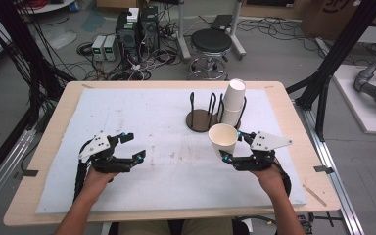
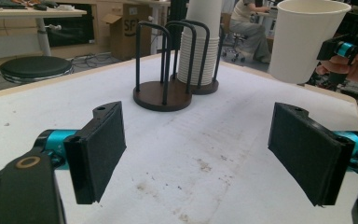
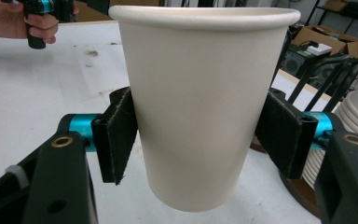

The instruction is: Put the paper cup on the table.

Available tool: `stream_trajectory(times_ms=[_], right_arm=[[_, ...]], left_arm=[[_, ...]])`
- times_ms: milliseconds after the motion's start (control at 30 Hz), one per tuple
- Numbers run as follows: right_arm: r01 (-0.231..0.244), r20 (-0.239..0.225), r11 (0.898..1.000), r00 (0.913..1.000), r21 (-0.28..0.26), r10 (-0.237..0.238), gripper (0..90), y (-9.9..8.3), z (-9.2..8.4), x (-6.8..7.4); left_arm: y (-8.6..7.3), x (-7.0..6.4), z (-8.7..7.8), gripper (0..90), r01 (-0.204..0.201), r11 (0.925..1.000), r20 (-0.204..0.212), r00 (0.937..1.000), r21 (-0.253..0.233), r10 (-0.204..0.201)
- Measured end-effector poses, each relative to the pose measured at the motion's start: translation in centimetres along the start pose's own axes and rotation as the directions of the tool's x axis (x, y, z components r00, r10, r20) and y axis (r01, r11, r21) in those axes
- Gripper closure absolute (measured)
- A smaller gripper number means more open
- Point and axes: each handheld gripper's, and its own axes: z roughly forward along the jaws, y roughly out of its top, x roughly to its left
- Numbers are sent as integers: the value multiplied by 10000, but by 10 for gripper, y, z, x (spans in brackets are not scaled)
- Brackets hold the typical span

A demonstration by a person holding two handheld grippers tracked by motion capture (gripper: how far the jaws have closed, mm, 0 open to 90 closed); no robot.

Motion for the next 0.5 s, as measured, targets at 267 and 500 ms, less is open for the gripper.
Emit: stream_trajectory(times_ms=[267,500], right_arm=[[-79,174,10000,9998,-41,80,331,-3,-5,-2],[-187,666,9997,9976,-146,196,330,-16,-14,-11]], left_arm=[[0,0,2,186,-5,10000,-24,10000,39,5],[0,-2,3,186,-88,9999,-53,9999,124,88]])
